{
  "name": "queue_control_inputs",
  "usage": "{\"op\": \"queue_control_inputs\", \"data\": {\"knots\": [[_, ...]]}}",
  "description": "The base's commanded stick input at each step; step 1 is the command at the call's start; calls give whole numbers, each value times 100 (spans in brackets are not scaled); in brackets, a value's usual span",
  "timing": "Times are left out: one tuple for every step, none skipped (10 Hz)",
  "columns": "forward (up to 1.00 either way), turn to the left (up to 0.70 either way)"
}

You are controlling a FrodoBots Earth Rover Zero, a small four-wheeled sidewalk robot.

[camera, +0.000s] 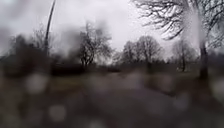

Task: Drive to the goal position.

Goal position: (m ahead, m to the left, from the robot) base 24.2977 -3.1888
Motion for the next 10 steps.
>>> {"op": "queue_control_inputs", "data": {"knots": [[85,0],[85,0],[85,0],[85,0],[85,0],[85,0],[85,8],[85,34],[85,27],[85,20]]}}
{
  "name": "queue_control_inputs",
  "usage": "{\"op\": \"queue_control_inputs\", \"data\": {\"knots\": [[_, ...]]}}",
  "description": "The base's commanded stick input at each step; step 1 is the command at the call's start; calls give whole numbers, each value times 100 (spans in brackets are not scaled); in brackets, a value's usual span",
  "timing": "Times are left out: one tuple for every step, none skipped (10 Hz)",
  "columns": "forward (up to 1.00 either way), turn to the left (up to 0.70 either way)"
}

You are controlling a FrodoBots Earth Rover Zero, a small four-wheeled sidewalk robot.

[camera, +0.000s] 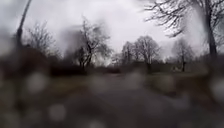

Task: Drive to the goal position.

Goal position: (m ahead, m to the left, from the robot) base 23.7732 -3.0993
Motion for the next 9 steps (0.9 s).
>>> {"op": "queue_control_inputs", "data": {"knots": [[85,13],[85,6],[85,0],[85,0],[85,0],[85,0],[85,0],[85,0],[85,0]]}}
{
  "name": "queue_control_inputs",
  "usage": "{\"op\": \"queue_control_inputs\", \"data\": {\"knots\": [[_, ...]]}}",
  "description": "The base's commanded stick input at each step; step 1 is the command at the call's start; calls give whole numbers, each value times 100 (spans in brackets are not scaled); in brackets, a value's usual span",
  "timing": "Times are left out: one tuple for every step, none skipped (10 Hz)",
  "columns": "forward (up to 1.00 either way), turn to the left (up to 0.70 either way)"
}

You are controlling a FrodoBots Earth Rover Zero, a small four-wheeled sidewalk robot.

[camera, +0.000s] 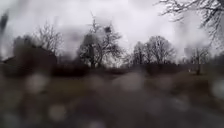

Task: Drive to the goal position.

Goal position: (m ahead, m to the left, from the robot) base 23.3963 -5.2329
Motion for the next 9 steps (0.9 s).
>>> {"op": "queue_control_inputs", "data": {"knots": [[85,0],[85,0],[85,0],[85,0],[85,0],[85,0],[85,0],[85,0],[85,0]]}}
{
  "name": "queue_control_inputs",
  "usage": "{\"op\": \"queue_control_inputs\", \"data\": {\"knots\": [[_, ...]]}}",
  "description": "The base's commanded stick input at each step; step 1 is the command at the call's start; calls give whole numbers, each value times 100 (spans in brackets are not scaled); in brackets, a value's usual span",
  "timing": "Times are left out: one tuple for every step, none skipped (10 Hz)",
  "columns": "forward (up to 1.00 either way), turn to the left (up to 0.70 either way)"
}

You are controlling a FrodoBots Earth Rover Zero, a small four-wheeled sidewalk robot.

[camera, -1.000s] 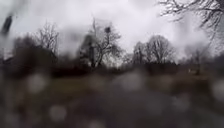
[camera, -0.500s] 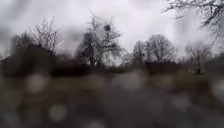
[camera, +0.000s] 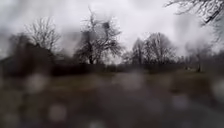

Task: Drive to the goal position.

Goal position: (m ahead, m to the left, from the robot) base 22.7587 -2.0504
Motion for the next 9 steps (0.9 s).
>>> {"op": "queue_control_inputs", "data": {"knots": [[85,0],[85,0],[85,0],[85,0],[85,0],[85,0],[85,0],[85,0],[85,0]]}}
